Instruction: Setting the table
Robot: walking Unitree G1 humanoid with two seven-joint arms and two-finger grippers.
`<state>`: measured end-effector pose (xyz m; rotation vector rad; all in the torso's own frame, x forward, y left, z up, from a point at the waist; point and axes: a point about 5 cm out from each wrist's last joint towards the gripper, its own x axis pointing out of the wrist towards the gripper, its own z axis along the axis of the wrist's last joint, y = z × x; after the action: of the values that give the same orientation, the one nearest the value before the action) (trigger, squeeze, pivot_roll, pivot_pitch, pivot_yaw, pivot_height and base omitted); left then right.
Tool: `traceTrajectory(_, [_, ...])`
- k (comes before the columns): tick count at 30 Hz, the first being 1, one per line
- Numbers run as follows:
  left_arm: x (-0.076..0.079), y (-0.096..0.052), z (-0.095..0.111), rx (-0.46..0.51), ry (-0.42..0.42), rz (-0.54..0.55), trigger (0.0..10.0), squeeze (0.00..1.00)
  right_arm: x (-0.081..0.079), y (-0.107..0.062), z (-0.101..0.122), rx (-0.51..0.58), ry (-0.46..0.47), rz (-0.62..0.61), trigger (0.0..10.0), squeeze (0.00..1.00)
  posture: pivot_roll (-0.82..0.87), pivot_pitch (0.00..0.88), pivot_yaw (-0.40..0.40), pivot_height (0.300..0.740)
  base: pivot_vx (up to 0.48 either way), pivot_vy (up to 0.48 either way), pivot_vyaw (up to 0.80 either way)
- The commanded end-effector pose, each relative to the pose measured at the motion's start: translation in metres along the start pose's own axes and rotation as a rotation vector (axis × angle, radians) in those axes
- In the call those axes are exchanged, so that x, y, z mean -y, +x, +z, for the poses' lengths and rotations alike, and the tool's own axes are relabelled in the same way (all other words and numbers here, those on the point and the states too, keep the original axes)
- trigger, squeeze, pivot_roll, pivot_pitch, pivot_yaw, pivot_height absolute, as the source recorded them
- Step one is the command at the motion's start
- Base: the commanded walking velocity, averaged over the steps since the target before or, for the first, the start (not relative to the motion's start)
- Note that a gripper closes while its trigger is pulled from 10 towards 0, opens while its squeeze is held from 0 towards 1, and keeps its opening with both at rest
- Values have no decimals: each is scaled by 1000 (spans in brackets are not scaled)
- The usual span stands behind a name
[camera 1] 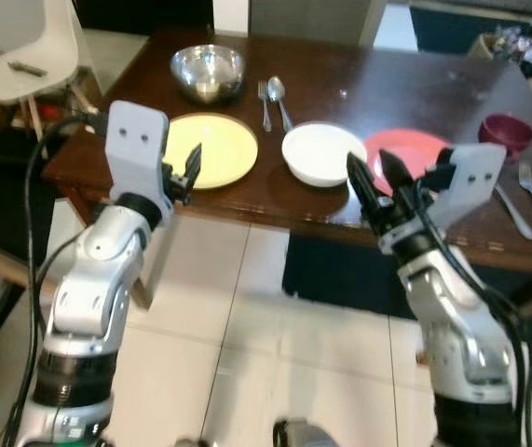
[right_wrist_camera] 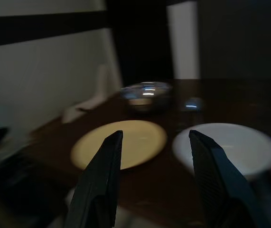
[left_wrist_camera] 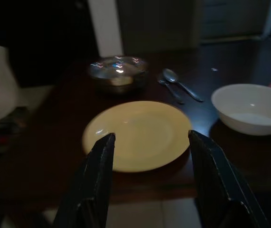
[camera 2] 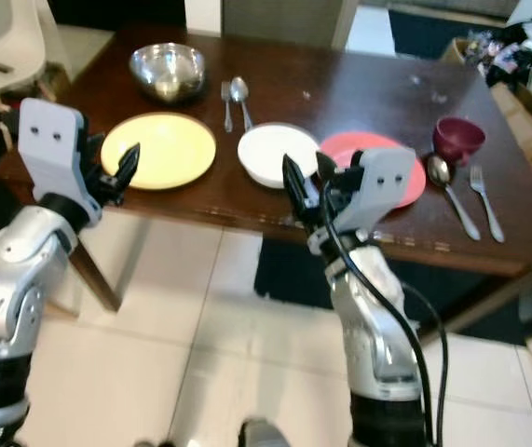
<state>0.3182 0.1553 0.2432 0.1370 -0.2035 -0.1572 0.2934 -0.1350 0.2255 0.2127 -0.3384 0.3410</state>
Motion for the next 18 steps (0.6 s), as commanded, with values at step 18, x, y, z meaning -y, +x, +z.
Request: traceTrajectory(18, [6,0,0,1,-44,-38,10000,0,3,-2,0,-7,40,-18,10000,0,-91,45,48,740,-189,0,0])
